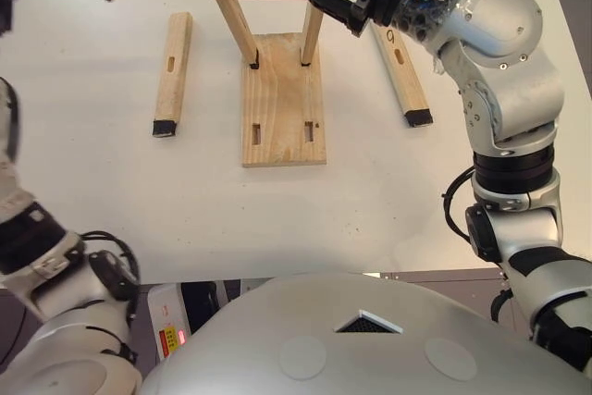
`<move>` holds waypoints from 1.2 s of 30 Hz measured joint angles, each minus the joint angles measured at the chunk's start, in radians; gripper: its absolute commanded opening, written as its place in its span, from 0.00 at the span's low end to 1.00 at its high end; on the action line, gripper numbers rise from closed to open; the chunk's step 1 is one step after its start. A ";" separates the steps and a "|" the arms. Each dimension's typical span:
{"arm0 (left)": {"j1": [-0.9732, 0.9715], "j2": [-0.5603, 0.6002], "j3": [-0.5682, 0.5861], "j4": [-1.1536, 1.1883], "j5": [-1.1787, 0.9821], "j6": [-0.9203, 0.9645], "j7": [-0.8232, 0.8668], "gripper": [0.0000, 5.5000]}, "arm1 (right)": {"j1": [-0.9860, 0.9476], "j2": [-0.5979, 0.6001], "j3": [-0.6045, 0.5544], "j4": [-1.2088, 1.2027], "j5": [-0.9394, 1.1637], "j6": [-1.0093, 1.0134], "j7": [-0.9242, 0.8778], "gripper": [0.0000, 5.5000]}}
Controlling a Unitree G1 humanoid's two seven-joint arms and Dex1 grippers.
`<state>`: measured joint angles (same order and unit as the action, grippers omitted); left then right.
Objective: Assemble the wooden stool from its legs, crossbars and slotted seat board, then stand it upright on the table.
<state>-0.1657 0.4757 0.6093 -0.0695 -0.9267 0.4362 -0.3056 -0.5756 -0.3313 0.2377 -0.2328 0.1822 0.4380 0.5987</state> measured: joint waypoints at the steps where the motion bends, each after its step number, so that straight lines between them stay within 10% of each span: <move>1: 0.004 -0.029 -0.006 0.065 0.024 -0.041 -0.027 0.07 | 0.000 0.000 0.000 0.009 -0.016 -0.006 0.003 0.57; 20: -0.120 -0.100 -0.129 0.560 0.320 -0.421 -0.199 0.07 | 0.015 0.003 0.000 0.079 -0.058 -0.066 0.037 0.57; 36: -0.103 -0.138 -0.093 0.527 0.249 -0.354 -0.205 0.07 | 0.015 0.004 0.001 0.107 -0.072 -0.078 0.053 0.57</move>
<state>-0.2685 0.3376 0.5167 0.4579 -0.6781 0.0824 -0.5104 -0.5601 -0.3269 0.2386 -0.1258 0.1098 0.3595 0.6512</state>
